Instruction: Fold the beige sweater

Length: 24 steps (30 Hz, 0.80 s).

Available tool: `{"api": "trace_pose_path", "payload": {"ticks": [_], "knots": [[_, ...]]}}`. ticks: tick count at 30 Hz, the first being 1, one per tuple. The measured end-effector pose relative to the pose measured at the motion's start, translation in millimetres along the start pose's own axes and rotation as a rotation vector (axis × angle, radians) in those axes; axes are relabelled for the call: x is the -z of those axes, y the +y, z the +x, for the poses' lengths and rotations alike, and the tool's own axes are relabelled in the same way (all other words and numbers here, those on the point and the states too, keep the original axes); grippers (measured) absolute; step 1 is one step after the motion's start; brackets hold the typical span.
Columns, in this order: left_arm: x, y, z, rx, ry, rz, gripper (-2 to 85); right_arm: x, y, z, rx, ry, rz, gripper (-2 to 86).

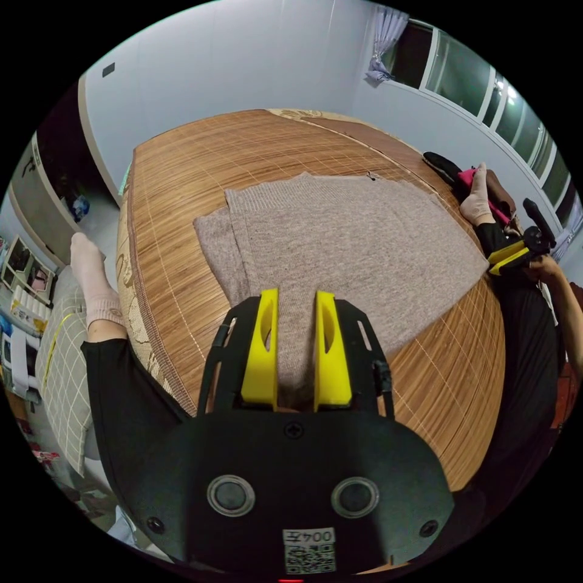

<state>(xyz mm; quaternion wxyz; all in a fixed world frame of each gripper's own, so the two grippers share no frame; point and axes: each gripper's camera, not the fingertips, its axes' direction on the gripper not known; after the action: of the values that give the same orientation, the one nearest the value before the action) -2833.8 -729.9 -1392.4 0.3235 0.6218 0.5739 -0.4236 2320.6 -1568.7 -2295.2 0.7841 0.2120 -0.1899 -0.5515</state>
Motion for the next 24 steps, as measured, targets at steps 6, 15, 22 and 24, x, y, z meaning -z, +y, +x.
{"api": "trace_pose_path", "payload": {"ticks": [6,15,22,24], "knots": [[-1,0,-23,0.009,0.008,0.002,7.9,-4,-4,-18,0.034,0.014,0.020,6.6],[-11,6,-56,0.027,0.021,0.005,7.2,-38,-15,-49,0.036,0.141,-0.114,2.3],[-25,15,-73,0.022,0.012,0.005,7.1,-9,22,-48,-0.122,0.078,0.004,7.4],[-29,18,-78,0.023,0.012,0.005,7.1,12,32,-54,-0.172,-0.002,0.177,8.7]]}}
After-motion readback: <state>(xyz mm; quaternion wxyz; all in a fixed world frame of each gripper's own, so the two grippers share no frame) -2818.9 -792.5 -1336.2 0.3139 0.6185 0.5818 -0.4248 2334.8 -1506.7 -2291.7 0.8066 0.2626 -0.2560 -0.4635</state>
